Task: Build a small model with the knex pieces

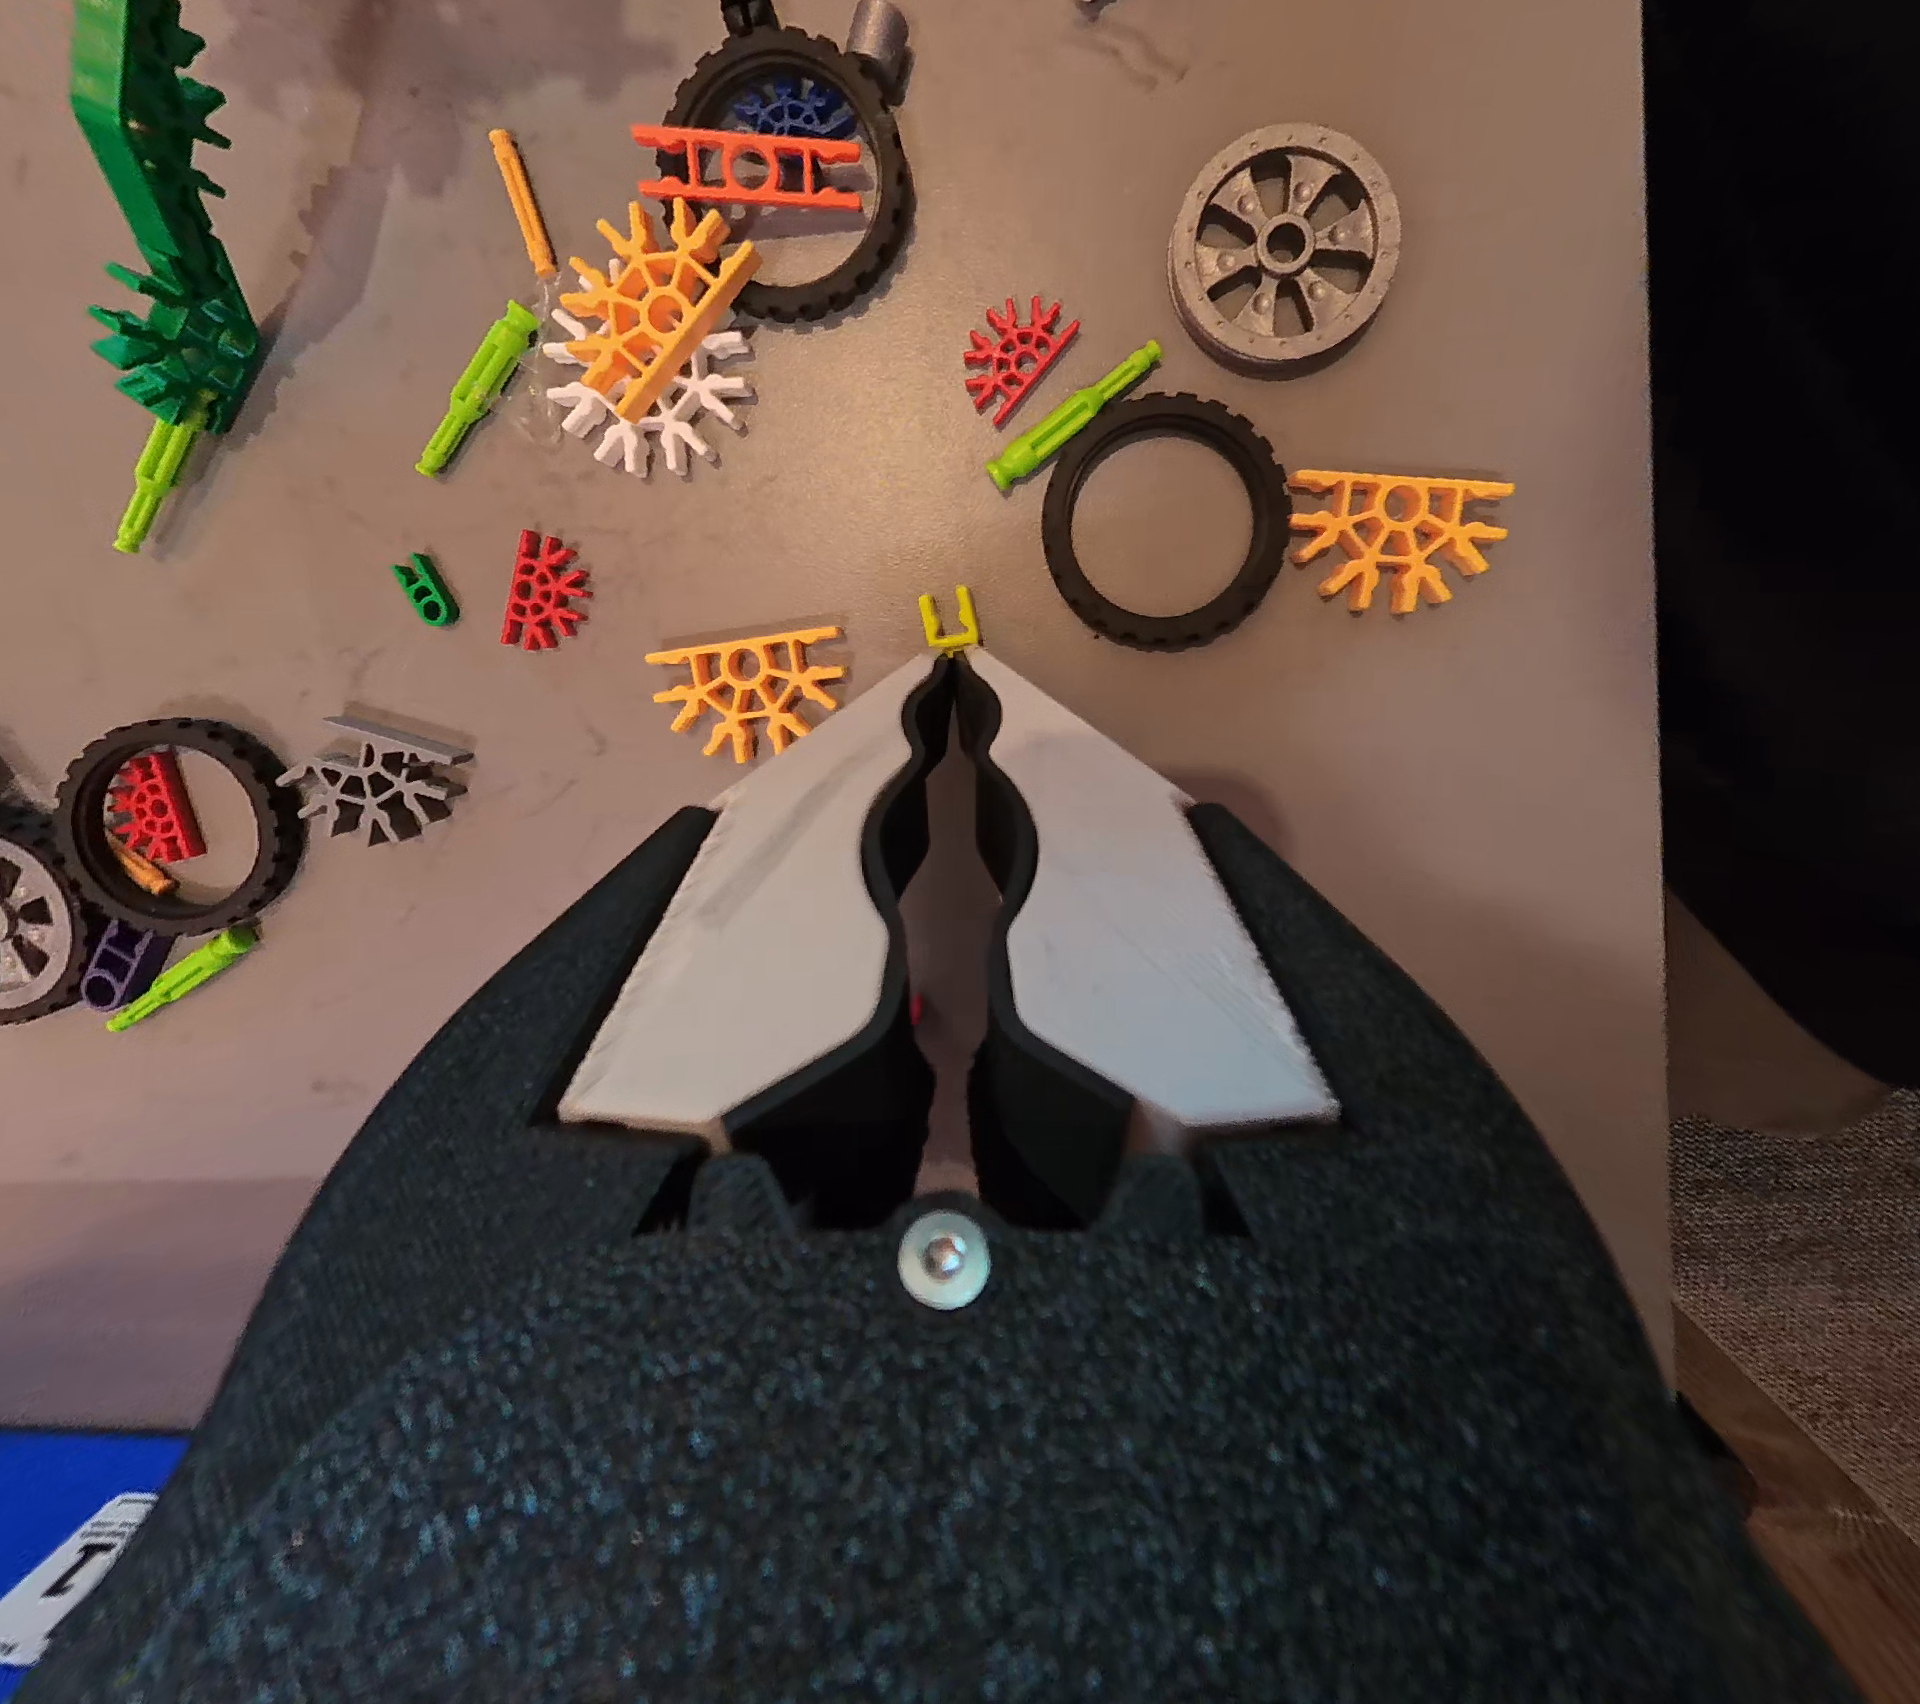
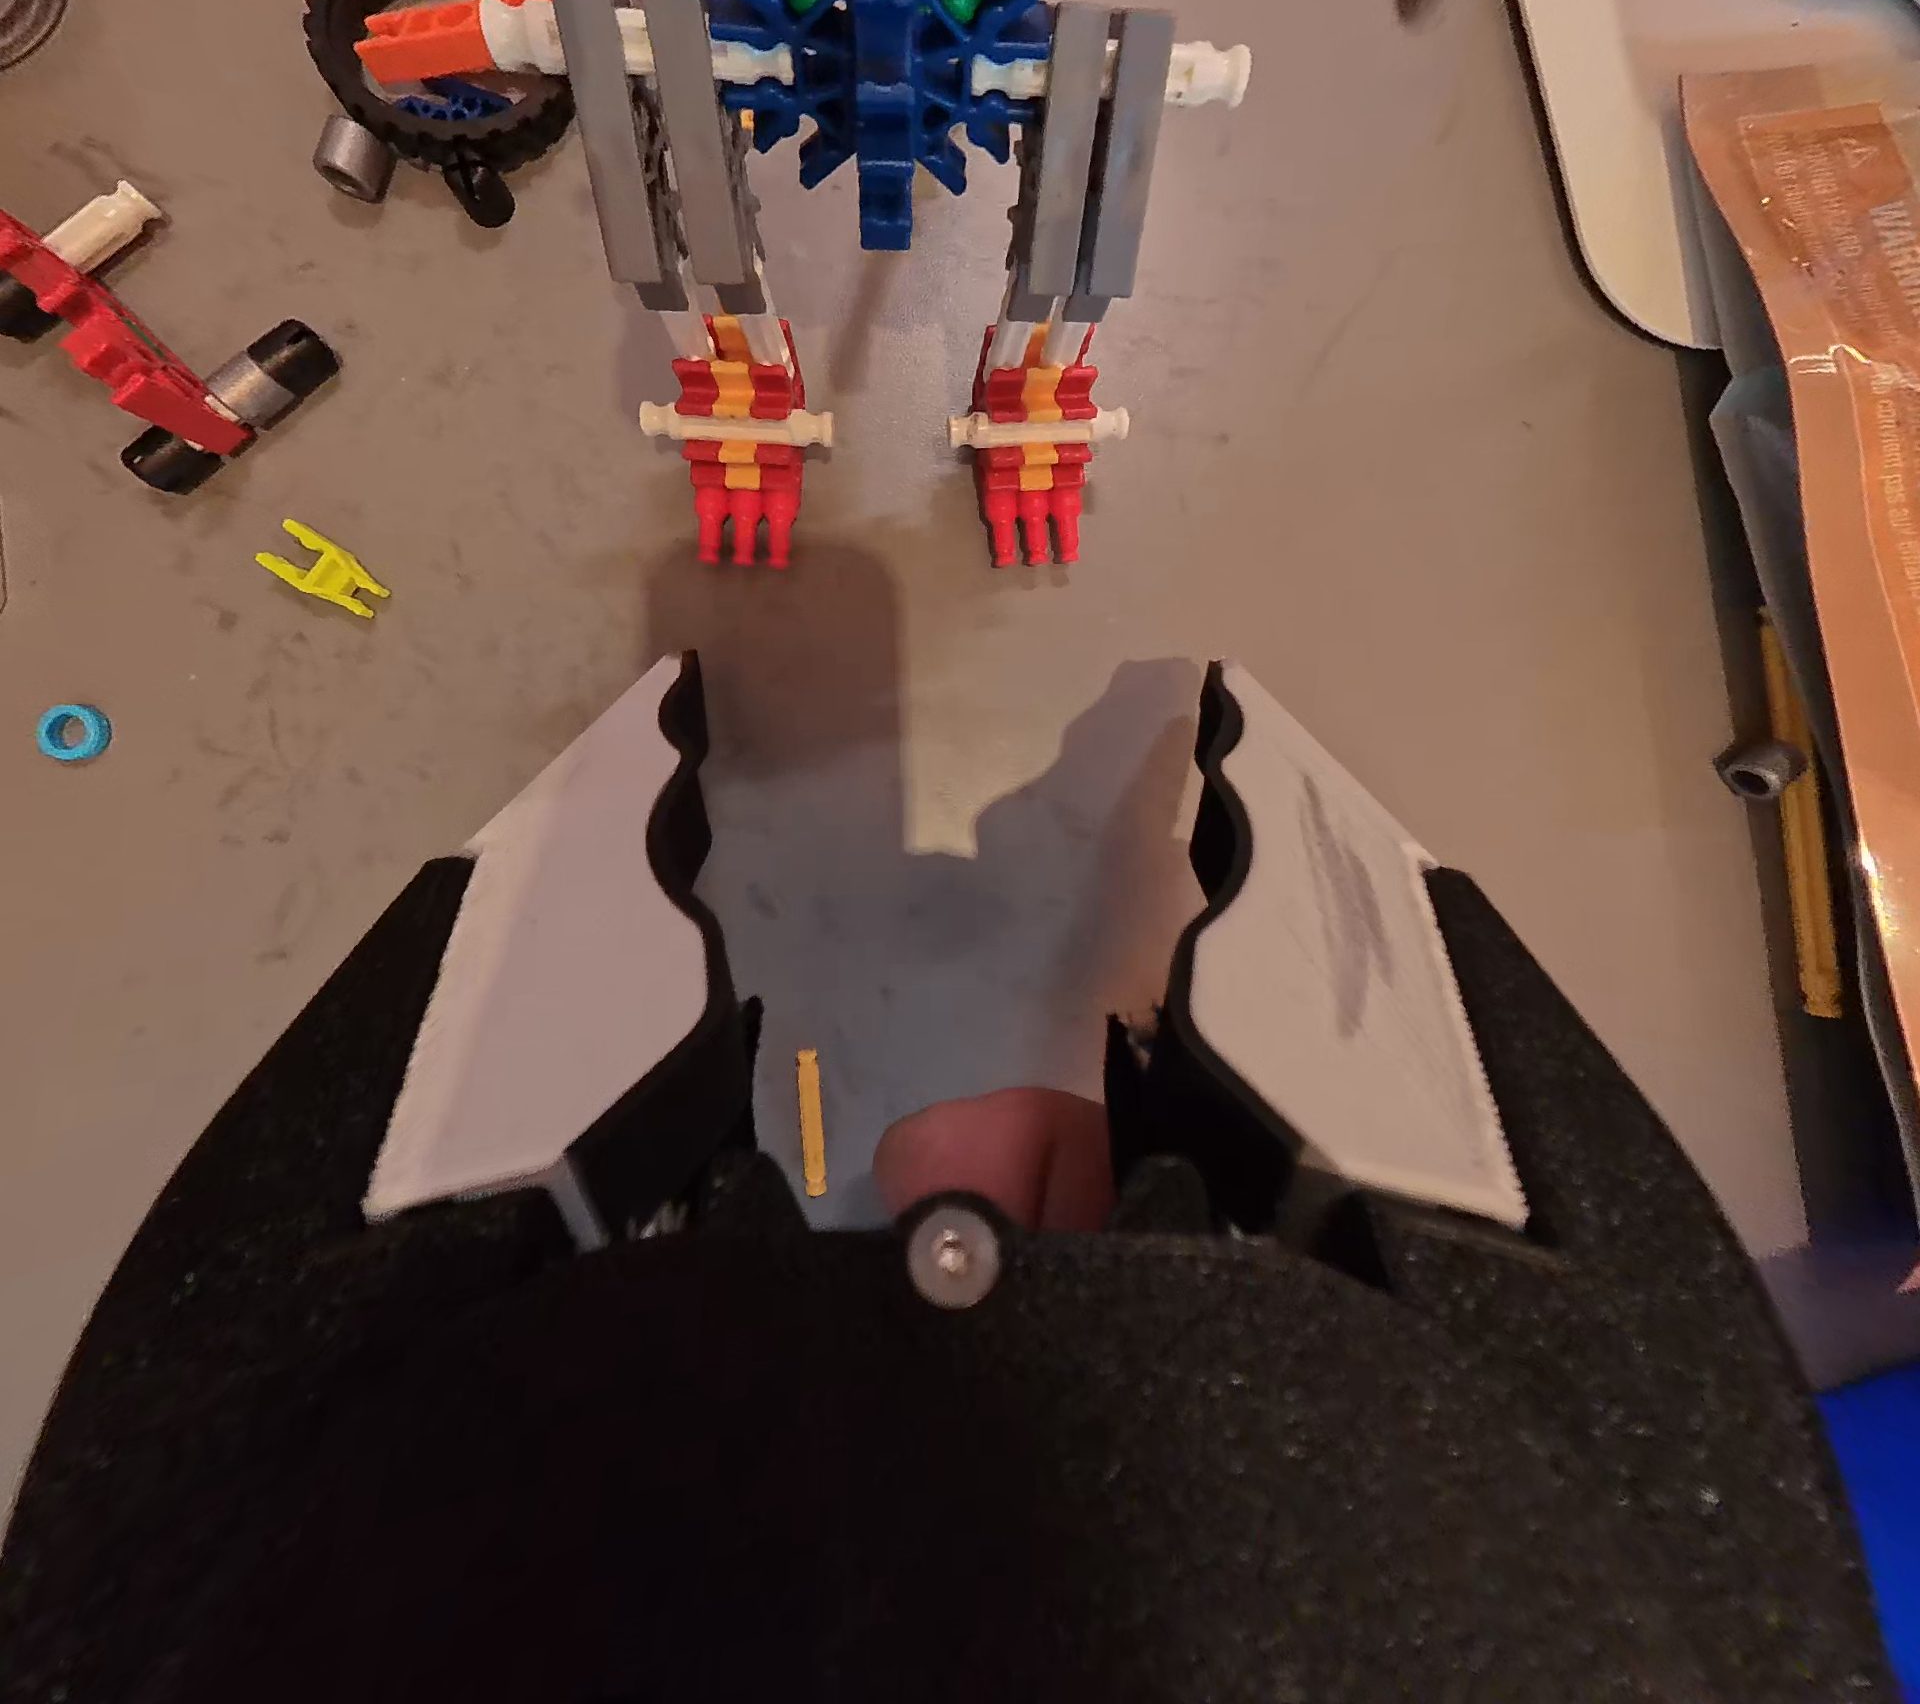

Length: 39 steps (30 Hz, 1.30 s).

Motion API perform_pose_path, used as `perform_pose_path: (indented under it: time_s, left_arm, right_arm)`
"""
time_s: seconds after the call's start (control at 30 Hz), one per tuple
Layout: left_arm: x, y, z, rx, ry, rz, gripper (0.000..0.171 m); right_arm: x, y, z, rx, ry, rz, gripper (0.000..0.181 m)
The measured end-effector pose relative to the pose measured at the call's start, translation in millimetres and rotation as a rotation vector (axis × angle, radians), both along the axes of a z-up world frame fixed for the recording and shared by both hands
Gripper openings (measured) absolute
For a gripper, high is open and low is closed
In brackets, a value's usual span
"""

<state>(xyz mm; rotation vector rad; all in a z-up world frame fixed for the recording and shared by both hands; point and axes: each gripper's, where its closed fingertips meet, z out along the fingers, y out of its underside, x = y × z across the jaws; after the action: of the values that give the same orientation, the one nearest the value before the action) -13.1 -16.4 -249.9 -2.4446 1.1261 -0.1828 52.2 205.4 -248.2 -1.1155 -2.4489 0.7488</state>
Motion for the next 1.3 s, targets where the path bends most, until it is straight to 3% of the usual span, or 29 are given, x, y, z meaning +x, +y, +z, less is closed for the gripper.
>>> perform_pose_path:
  time_s: [0.5, 0.83, 1.3]
  left_arm:
    - [2, 16, 1, 0.056, 0.013, 0.031, 0.000]
    - [-2, 15, 8, 0.052, -0.003, 0.062, 0.017]
    - [10, 19, -4, 0.039, 0.002, 0.030, 0.005]
  right_arm:
    - [0, -1, -3, -0.010, -0.010, 0.004, 0.094]
    - [0, -2, -3, -0.006, -0.009, 0.009, 0.094]
    - [1, -3, -5, -0.003, -0.015, 0.014, 0.094]
